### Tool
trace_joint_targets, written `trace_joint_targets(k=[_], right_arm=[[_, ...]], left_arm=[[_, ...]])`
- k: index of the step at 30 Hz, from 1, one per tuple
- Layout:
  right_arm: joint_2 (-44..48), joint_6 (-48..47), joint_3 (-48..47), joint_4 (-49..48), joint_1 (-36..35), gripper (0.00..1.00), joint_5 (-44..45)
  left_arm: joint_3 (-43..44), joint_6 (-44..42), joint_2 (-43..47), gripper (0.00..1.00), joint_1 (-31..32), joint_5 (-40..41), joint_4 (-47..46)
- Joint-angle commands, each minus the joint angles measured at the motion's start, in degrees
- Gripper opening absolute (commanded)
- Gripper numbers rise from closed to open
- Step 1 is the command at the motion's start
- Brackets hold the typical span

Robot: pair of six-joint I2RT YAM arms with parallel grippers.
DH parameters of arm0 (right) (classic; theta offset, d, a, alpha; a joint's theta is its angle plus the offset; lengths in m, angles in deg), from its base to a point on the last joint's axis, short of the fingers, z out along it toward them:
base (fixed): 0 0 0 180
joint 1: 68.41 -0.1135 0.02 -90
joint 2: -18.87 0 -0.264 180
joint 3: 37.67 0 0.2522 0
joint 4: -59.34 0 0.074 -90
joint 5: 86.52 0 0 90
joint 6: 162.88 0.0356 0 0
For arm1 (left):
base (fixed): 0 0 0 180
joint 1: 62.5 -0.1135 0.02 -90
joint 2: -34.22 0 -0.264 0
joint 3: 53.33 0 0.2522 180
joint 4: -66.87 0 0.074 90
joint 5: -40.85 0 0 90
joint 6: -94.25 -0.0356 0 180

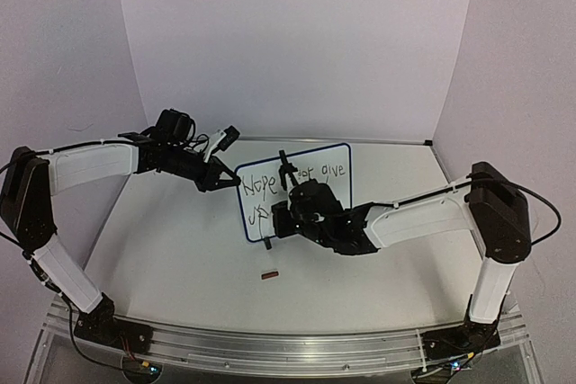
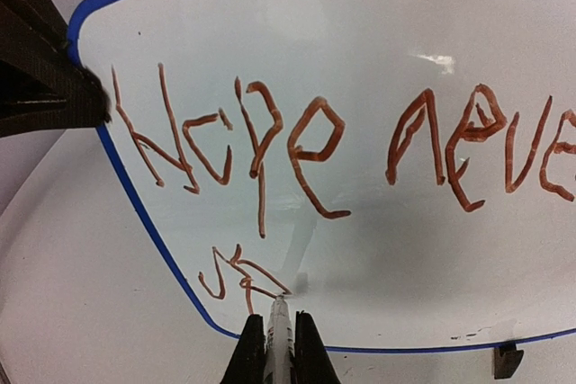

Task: Write a sentence on the whiteboard
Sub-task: Write on the whiteboard with the whiteboard marker without the cap.

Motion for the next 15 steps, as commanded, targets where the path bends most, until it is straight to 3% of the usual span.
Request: trace_joint_targets(k=[1,15], right_arm=[[2.49,-0.30,0.62,-0.46,0.94,0.00,5.32],[5.69,-1.26,3.54,-6.31,0.91,0.00,-1.08]], left_arm=[[0.55,-2.39,-1.17,0.00,0.20,4.14,2.81],[0.56,-2.39,-1.18,0.00,0.22,4.20,2.80]])
